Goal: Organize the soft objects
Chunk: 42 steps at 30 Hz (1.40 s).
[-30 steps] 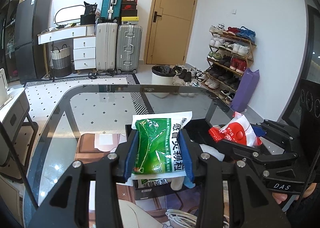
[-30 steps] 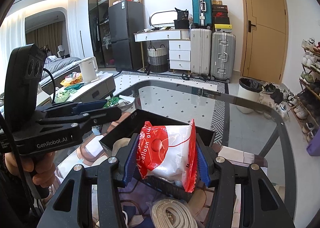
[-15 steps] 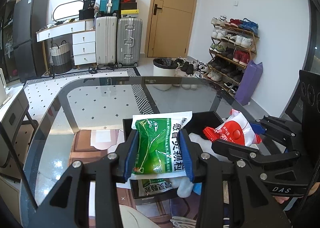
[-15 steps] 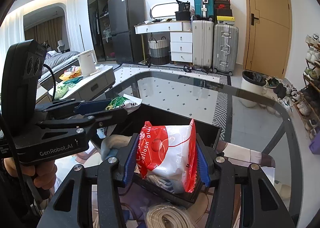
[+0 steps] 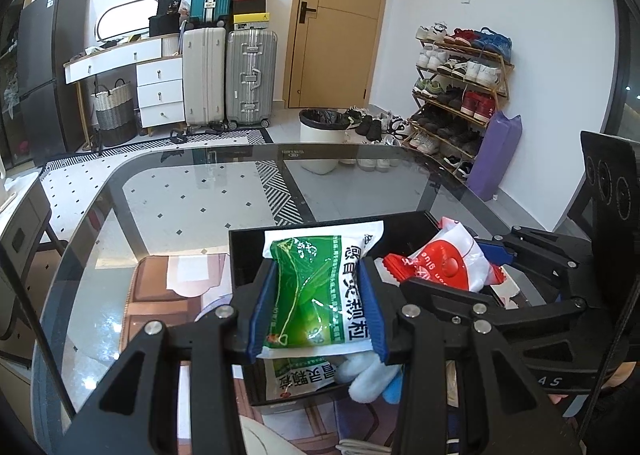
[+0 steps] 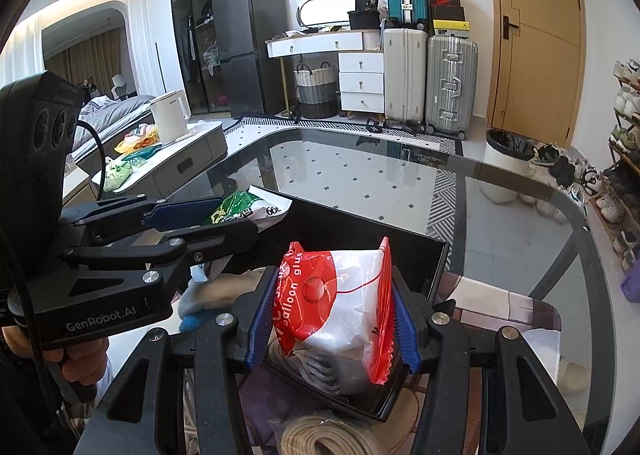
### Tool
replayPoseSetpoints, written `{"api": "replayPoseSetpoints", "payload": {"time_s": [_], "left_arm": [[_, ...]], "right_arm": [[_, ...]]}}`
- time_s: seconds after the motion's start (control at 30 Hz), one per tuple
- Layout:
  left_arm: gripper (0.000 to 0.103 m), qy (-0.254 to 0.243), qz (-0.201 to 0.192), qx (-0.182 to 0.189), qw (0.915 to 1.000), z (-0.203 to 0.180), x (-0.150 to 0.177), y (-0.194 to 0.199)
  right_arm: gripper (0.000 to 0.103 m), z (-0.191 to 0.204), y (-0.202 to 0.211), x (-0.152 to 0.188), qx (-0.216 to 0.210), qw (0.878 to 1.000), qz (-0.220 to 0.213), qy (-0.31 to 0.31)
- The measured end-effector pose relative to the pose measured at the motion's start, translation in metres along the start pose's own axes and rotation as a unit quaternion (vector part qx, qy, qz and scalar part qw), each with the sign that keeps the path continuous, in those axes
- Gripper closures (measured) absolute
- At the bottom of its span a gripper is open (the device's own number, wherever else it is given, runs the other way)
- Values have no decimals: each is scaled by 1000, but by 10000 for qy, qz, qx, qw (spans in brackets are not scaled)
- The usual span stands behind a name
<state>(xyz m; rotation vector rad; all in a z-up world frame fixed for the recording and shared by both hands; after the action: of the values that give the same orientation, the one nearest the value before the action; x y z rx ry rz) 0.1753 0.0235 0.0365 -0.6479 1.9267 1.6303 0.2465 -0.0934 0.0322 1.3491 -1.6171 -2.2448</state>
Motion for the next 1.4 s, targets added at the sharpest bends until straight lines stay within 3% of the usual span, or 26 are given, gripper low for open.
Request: {"api": "replayPoseSetpoints", "payload": {"time_s": [0.63, 0.87, 0.93, 1.0, 1.07, 1.13, 1.2, 1.27, 1.4], "left_arm": [[63, -125, 294, -125, 9994, 0, 9, -11], [62, -115, 283, -137, 9994, -1, 9, -11], [58, -133, 253, -156, 9995, -1, 11, -8], [44, -175, 233, -143, 9995, 0, 14, -5], [42, -249, 181, -160, 9994, -1, 18, 1], [39, -292, 166, -202, 9992, -2, 22, 7], [17, -252, 132, -267, 9992, 0, 26, 15], [7, -180, 15, -294, 9994, 1, 33, 26], [0, -98, -115, -332, 9993, 2, 43, 44]], "right_arm": [[51, 0, -15, 3, -2, 9998, 187, 86], [43, 2, -13, 4, 15, 9996, 198, 180], [37, 1, -7, 4, 123, 9998, 83, 153], [23, 0, 3, 7, 192, 9997, -79, 147], [15, -2, 12, 12, 258, 9995, -179, 85], [11, -4, 20, 16, 317, 9993, -209, 33], [6, -8, 29, 23, 393, 9991, -181, -11], [5, -8, 36, 30, 457, 9987, -209, -10], [1, -10, 53, 49, 480, 9985, -259, -92]]}}
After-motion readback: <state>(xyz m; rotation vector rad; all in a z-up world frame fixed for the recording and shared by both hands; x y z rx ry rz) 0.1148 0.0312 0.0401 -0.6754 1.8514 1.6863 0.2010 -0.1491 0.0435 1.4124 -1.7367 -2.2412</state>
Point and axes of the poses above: each gripper's, at about its wrist camera, not at the fingertips, and y roughly against the way its jaws point, z to its left, x to its underside, the point moved 1 cm from there along -y, roughly the way its jaws point, and after that the axes turned 11 degrees about z, right-handed, at the moved point
